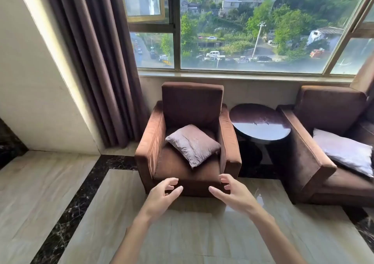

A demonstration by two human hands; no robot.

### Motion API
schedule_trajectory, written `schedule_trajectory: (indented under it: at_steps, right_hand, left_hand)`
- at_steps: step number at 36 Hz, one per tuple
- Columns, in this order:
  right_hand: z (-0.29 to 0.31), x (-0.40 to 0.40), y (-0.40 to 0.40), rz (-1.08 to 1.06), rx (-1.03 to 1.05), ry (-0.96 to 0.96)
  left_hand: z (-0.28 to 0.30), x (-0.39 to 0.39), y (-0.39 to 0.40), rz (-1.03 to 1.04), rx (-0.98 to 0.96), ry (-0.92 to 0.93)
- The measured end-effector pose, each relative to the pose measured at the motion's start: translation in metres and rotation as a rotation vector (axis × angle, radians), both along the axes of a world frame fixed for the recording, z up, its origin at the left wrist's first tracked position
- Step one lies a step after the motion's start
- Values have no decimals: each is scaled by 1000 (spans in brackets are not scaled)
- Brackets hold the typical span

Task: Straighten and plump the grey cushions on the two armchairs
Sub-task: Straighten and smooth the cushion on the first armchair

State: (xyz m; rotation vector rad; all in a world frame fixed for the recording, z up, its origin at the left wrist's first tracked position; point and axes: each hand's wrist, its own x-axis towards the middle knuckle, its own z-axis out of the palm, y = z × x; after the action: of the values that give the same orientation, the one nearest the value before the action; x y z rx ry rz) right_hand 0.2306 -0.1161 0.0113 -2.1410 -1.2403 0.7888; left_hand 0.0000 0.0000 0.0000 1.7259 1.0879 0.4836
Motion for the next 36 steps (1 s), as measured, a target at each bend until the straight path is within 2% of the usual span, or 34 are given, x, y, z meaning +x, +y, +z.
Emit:
schedule_trajectory:
  at_steps: [7, 16, 23, 36]
  right_hand:
    - [18, -17, 18, -192, 256, 187]
    - [26, -43, 43, -394, 402, 537]
    - [14, -38, 77, -417, 380, 572]
    - [-19, 39, 172, -473, 335, 641]
  left_hand:
    - [20, -25, 42, -21, -47, -101]
    - [23, -50, 62, 101, -161, -312]
    - [25, -35, 99, 100, -191, -344]
    - [-4, 44, 198, 126, -245, -316]
